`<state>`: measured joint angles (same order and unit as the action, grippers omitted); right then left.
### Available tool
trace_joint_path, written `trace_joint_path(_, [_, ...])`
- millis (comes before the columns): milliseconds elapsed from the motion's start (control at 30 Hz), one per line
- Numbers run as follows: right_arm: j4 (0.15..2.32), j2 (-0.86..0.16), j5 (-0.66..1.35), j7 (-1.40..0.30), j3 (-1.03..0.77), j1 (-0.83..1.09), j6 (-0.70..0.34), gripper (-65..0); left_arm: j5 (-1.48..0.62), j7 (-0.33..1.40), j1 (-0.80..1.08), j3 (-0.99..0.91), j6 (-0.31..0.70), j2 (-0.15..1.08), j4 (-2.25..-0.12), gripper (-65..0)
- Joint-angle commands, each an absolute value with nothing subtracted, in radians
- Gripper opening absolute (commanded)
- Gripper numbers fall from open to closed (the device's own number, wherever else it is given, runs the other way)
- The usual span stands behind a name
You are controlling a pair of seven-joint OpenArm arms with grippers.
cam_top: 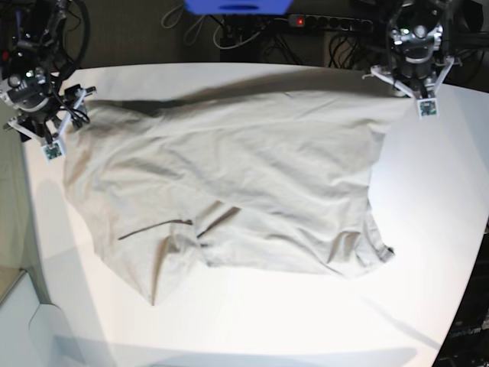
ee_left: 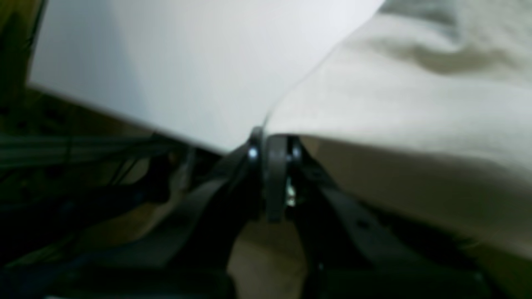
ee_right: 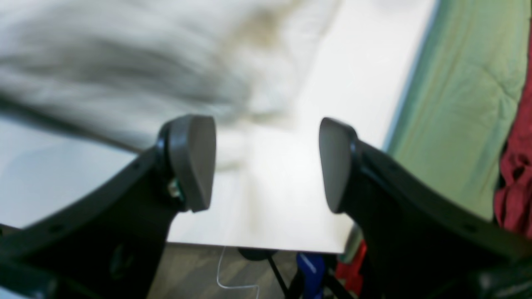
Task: Layout the t-shirt on the table in an organized manner, then fold the t-shirt properly
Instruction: 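Pull the grasped fold with the left gripper away from the right gripper, then release the shirt with the left gripper and raise it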
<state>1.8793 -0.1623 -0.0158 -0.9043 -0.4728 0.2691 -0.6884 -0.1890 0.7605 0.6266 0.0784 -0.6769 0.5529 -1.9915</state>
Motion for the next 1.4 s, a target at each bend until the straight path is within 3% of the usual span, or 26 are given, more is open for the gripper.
trace_joint_path(0, [1.896, -0.171, -0.007, -0.888, -0.476, 0.263, -0.698, -25.4, -0.18, 0.757, 0.648, 0.062, -0.698, 0.579, -2.006, -64.5])
trace_joint_path(567, [1.899, -0.176, -0.007, -0.888, -0.483, 0.262, -0.698, -25.4, 0.004, 0.766, 0.702, 0.041, -0.698, 0.55, -1.899, -63.7])
trace_joint_path(867, [1.903, -0.176, -0.007, -0.888, -0.476, 0.259, -0.698, -25.4, 0.005, 0.753, 0.765, -0.114, -0.698, 0.51, -1.925, -38.3])
trace_joint_path(1133, [1.903, -0.179, -0.007, -0.886, -0.446, 0.257, -0.698, -25.3, -0.001, 0.653, 0.746, -0.237, -0.698, 0.438, -1.971, -37.0])
trace_joint_path(1367, [1.896, -0.174, -0.007, -0.886, -0.398, 0.26, -0.698, -25.3, -0.001, 0.654, 0.472, -0.252, -0.698, 0.338, -1.985, -36.9])
